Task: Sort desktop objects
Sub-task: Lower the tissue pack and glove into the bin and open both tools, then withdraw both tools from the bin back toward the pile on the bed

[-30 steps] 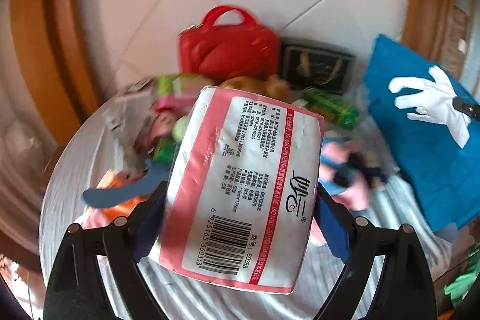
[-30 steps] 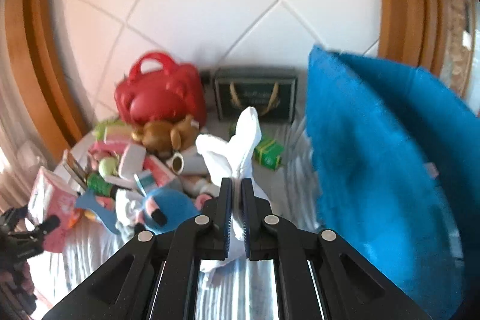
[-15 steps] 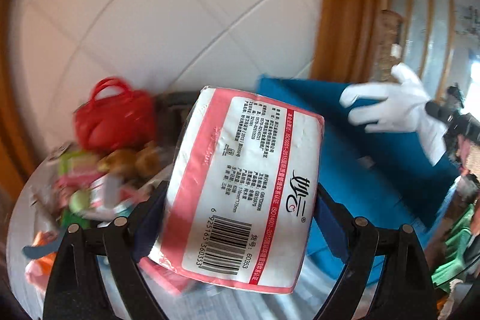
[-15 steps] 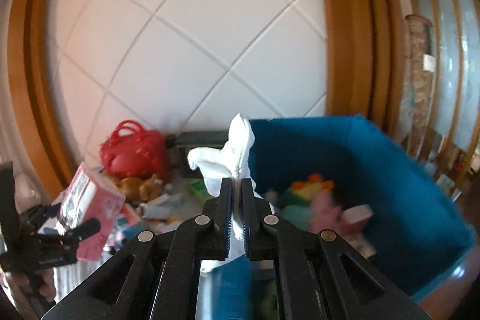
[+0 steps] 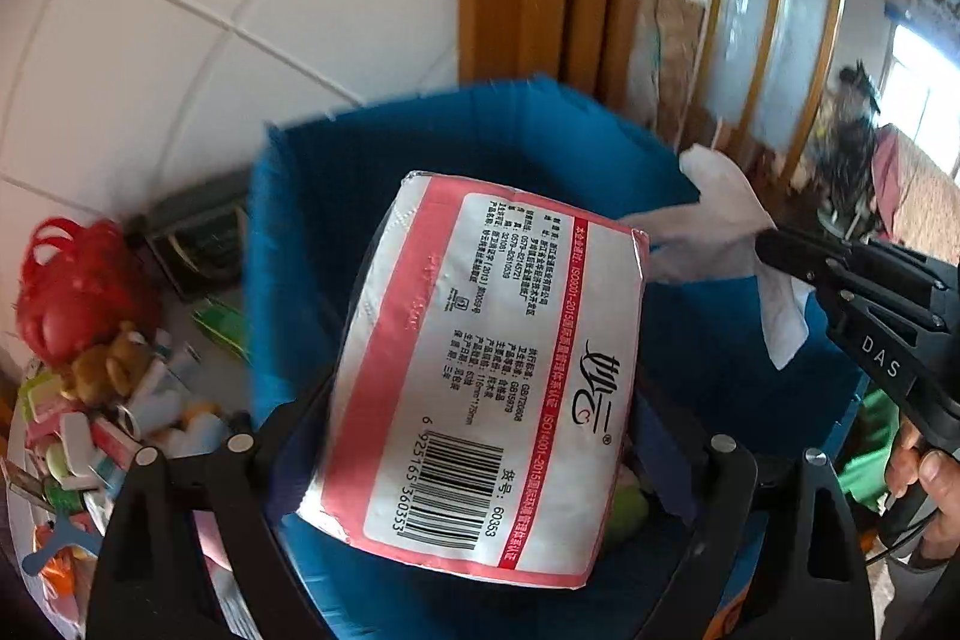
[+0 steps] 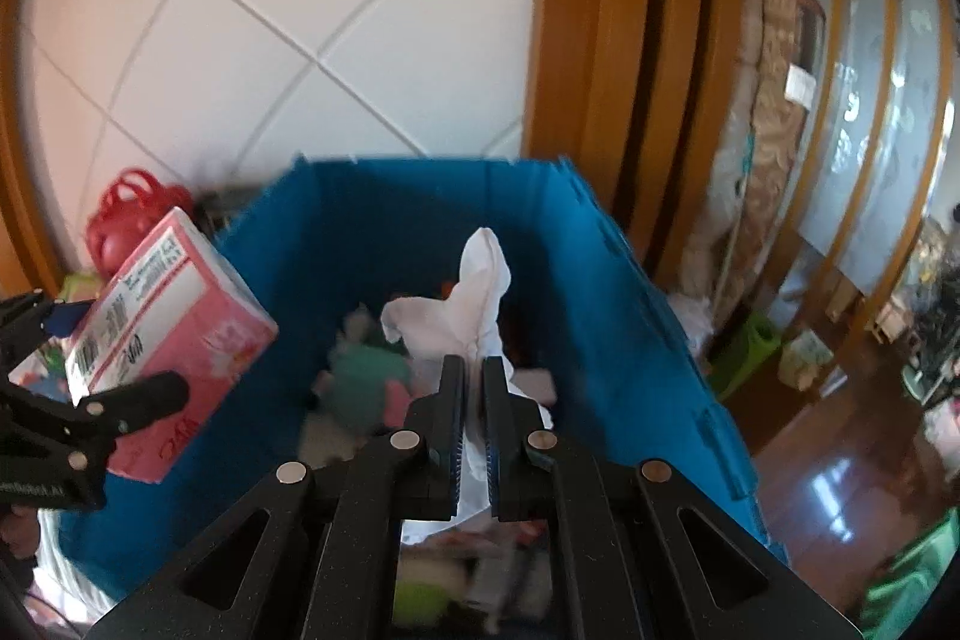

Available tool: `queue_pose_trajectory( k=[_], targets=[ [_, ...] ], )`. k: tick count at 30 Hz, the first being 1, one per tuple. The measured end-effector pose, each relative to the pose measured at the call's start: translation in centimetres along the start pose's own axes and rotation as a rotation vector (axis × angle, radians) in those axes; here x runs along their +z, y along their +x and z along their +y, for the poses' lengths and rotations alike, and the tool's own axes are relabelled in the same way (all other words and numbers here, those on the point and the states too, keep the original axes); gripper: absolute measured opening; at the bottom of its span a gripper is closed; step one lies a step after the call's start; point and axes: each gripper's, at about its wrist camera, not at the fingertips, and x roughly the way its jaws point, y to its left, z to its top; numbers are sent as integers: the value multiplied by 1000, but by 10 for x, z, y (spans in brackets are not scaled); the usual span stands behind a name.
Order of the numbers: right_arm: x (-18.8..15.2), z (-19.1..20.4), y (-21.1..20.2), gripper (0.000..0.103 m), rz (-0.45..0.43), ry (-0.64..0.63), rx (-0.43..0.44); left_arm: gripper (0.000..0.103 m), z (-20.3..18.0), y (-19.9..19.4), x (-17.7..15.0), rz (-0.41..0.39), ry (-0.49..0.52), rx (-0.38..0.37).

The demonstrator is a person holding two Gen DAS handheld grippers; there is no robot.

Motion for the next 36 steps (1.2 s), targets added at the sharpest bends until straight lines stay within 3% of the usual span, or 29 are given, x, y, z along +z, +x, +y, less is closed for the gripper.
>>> queue_pose_trajectory(
  k=[3, 9, 17, 25, 27, 29, 32, 36],
  targets=[
    [-7, -16, 16, 6, 50, -11, -3, 91, -17, 22, -1, 64, 11, 3],
    [-17, -36, 45, 6, 142, -38, -22, 93, -38, 40, -1, 111, 35, 32],
    [-25, -45, 71, 6, 241, -78, -22, 93, -43, 52, 1, 122, 34, 74],
    [-27, -51, 80, 10, 273, -82, -29, 93, -43, 56, 0, 128, 24, 77],
    [-27, -50, 80, 17, 272, -88, -29, 93, -45, 55, -1, 124, 26, 76],
    [-26, -49, 79, 45, 274, -89, -40, 93, -46, 54, -2, 119, 33, 77],
    [-23, -49, 75, 73, 250, -86, -39, 93, -47, 51, -3, 109, 37, 79],
    [-22, -46, 70, 89, 218, -91, -47, 93, -45, 42, -4, 78, 40, 96]
  ],
)
